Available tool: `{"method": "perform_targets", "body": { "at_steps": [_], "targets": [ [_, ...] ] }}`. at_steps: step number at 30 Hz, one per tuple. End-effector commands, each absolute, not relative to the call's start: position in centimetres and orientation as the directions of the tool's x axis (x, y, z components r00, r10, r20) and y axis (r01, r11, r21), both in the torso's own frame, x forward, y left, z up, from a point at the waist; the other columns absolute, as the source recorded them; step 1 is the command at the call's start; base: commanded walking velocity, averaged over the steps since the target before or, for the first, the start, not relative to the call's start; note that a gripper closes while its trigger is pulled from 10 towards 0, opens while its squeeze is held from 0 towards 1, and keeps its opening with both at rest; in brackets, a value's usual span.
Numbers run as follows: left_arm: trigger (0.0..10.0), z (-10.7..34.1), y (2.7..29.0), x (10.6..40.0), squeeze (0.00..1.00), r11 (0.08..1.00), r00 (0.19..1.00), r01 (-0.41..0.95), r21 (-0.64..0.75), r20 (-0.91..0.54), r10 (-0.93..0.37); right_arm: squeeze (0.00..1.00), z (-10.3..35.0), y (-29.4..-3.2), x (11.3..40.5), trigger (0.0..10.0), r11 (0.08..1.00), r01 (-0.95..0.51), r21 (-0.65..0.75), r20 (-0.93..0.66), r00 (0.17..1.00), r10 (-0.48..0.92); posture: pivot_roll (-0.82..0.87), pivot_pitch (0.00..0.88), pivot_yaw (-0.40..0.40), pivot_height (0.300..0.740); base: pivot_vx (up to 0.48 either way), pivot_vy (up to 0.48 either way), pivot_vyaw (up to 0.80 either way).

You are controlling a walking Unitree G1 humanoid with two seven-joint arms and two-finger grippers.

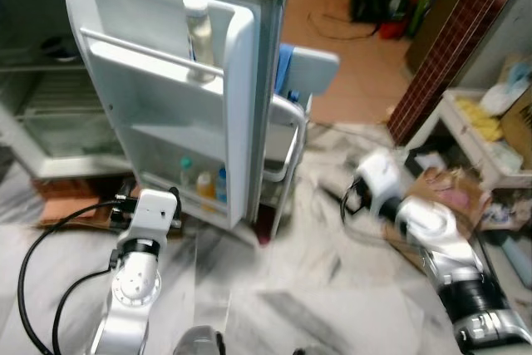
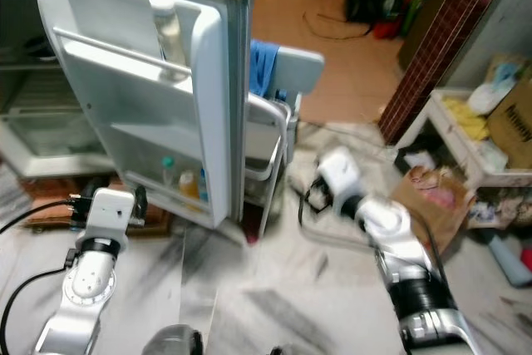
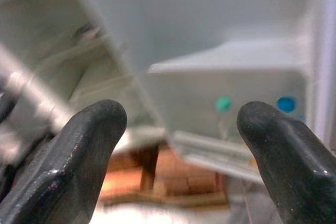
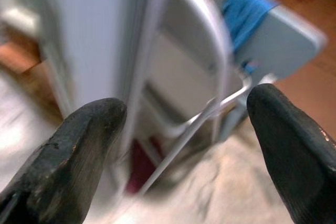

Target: Restocking fridge

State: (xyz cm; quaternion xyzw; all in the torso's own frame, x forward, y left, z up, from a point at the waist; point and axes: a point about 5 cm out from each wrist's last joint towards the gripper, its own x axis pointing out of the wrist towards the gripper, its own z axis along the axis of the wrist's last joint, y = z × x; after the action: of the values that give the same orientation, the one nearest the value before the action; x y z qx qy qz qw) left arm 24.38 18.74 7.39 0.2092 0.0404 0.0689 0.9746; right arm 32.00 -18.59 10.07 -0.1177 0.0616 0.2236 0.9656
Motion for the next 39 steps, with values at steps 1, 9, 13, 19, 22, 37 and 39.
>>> {"method": "perform_targets", "body": {
  "at_steps": [1,9,13,19,22,37,39],
  "targets": [
    [10.0,7.6,19.3,24.3,0.0,0.907,0.983,-0.142,0.396,-0.049,0.175,0.0,11.6,-18.1,32.7,10.0,0.901,-0.387,-0.197,-0.074,0.922,0.38,0.14,0.075,-0.055,0.74,0.0,0.0,0.69],
    [10.0,7.5,20.1,23.8,0.0,0.924,0.977,-0.162,0.346,-0.073,0.198,0.0,11.4,-16.9,31.9,10.0,0.976,-0.198,-0.09,0.053,0.978,0.203,0.14,0.07,-0.059,0.74,0.0,0.0,0.17],
    [10.0,7.4,20.2,23.6,0.0,0.923,0.976,-0.163,0.348,-0.077,0.202,0.0,11.5,-16.8,31.3,10.0,0.984,-0.159,-0.082,0.085,0.983,0.166,0.14,0.07,-0.06,0.74,0.413,0.0,0.0],
    [10.0,7.4,19.9,23.7,0.0,0.932,0.979,-0.151,0.33,-0.08,0.187,0.0,12.1,-17.3,31.3,10.0,0.996,-0.064,-0.056,0.134,0.988,0.072,0.14,0.067,-0.058,0.74,0.468,0.0,0.0],
    [10.0,7.4,19.8,23.8,0.0,0.934,0.979,-0.149,0.326,-0.082,0.185,0.0,12.3,-17.4,31.3,10.0,0.998,-0.046,-0.033,0.145,0.988,0.05,0.14,0.066,-0.058,0.74,0.464,0.0,0.0],
    [10.0,5.8,20.4,23.0,0.0,0.927,0.955,-0.169,0.334,-0.177,0.238,0.0,13.7,-16.5,32.9,10.0,0.999,-0.021,-0.026,0.18,0.983,0.026,0.16,0.07,-0.072,0.74,0.092,0.0,0.35],
    [10.0,5.5,20.5,22.7,0.0,0.93,0.949,-0.172,0.326,-0.199,0.245,0.0,13.9,-16.1,33.4,10.0,1.0,-0.022,-0.006,0.181,0.983,0.023,0.16,0.07,-0.072,0.74,0.0,0.0,0.0]
  ]
}}
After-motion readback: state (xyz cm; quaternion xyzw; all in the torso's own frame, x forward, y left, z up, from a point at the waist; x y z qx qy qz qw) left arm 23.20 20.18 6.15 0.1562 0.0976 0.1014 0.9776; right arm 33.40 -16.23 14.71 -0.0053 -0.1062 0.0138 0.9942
